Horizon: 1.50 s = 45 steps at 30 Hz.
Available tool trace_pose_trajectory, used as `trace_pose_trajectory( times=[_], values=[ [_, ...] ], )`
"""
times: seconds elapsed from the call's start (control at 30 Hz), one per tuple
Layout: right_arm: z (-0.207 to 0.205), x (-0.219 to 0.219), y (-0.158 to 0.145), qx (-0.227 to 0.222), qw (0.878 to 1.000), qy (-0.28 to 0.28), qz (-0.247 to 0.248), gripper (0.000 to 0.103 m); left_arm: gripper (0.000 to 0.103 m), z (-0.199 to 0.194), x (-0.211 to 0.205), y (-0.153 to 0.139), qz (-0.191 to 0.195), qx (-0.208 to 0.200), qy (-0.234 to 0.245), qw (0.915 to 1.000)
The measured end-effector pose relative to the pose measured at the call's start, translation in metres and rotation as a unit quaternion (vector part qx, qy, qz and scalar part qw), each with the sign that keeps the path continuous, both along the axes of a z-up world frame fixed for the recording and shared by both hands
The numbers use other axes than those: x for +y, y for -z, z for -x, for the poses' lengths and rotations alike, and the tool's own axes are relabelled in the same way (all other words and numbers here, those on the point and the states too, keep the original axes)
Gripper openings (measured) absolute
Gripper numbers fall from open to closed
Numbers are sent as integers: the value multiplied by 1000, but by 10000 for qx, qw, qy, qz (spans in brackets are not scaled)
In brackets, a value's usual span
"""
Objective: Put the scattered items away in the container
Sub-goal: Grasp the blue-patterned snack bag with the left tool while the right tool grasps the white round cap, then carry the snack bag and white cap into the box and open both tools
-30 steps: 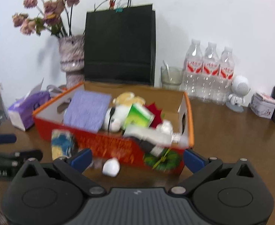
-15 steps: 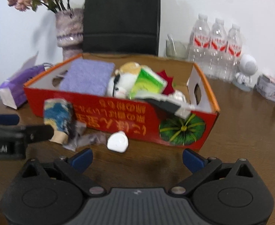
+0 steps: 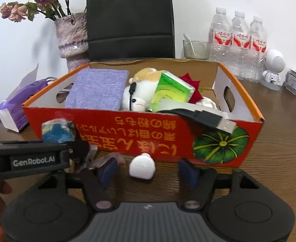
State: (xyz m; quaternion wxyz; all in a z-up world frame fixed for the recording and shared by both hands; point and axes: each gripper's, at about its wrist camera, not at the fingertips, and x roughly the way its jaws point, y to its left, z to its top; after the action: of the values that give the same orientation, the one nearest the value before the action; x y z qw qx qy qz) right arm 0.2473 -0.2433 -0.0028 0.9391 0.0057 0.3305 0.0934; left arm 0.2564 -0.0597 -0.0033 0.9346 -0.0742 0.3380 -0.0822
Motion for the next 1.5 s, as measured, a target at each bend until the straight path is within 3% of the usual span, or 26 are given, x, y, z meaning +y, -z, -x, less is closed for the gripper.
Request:
trace_pose_trajectory(
  times=[0.07, 0.1, 0.2, 0.8, 1.03, 1.27, 1.5],
  values=[
    [0, 4, 1, -28, 9999, -16, 143, 44, 27, 3, 2, -1, 23, -18, 48, 10000],
    [2, 3, 1, -45, 9999, -69, 137, 26, 26, 5, 3, -2, 29, -34, 50, 10000],
    [5, -3, 0, -33, 9999, -141, -88, 26, 24, 12, 9, -3, 38, -82, 6, 10000],
    [46, -4, -18, -453, 9983, -290, -225, 26, 22, 55, 30, -14, 165, -340, -74, 9993],
    [69, -5, -55, -1046, 9933, -388, -317, 26, 22, 70, 23, -55, 333, -814, 195, 9959],
    [43, -14, -98, -1560, 9858, -183, -591, 26, 22, 43, 7, -97, 290, -1447, 55, 9890],
    [-10, -13, -96, -1552, 9849, -81, -765, 26, 22, -9, 1, -88, 376, -1391, -282, 9892]
  ],
)
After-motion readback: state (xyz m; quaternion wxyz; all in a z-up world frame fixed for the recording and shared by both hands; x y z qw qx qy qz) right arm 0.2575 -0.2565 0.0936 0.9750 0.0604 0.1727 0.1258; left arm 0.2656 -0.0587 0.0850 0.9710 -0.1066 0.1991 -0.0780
